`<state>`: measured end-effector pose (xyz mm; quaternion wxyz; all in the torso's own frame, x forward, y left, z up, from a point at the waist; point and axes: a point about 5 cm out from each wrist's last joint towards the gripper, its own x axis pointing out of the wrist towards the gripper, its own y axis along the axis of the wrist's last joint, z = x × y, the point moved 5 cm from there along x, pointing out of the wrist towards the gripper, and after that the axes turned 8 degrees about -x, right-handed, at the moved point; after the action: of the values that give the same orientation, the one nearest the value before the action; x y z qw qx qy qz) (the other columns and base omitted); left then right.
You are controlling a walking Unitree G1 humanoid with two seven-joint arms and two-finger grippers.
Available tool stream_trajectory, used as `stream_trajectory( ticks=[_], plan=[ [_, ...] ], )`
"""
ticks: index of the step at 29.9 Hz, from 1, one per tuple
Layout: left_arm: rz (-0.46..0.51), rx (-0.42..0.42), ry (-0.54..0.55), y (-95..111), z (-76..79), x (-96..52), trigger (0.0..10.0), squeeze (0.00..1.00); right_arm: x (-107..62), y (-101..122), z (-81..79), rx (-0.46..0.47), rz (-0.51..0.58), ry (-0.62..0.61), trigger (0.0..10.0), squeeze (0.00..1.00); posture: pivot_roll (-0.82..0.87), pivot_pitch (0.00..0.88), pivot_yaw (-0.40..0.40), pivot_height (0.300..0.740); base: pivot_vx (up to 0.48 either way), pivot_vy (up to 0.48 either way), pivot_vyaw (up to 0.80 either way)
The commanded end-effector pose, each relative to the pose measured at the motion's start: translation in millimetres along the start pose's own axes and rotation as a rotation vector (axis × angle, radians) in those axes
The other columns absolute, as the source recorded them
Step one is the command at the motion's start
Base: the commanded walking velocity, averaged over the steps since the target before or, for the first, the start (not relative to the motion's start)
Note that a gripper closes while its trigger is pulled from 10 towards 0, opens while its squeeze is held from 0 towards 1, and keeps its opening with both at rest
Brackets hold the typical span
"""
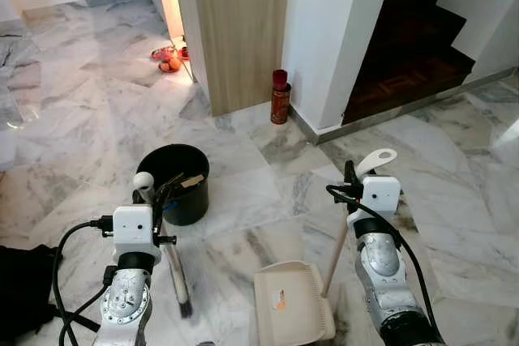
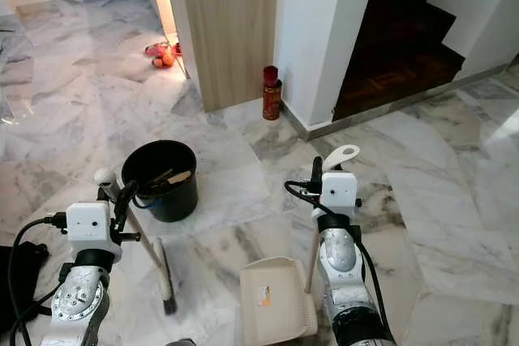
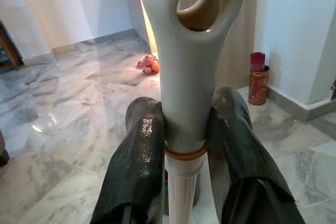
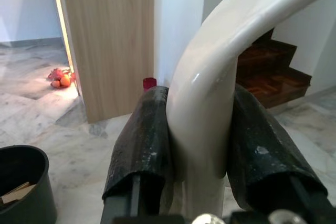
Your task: Sweep floor
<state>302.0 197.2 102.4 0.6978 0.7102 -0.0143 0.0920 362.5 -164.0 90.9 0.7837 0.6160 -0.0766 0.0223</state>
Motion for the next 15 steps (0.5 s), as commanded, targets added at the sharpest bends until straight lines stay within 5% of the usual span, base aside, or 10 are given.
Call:
stream_trajectory(
  ticks=[1,15],
  plan=[
    [0.021,0.02,-0.012,5.2,1.3,1.1,10.0,0.0,1.7,4.7,-0.8,0.012,0.016,-0.003,10.0,0.0,0.12,0.045,0.0,0.74,0.0,0.0,-0.8],
    [0.016,0.051,-0.032,5.6,1.6,4.2,10.0,0.0,-0.1,2.3,-2.7,0.021,0.008,-0.012,10.0,0.0,0.12,0.029,0.017,0.74,0.0,-0.128,-0.8]
  ],
)
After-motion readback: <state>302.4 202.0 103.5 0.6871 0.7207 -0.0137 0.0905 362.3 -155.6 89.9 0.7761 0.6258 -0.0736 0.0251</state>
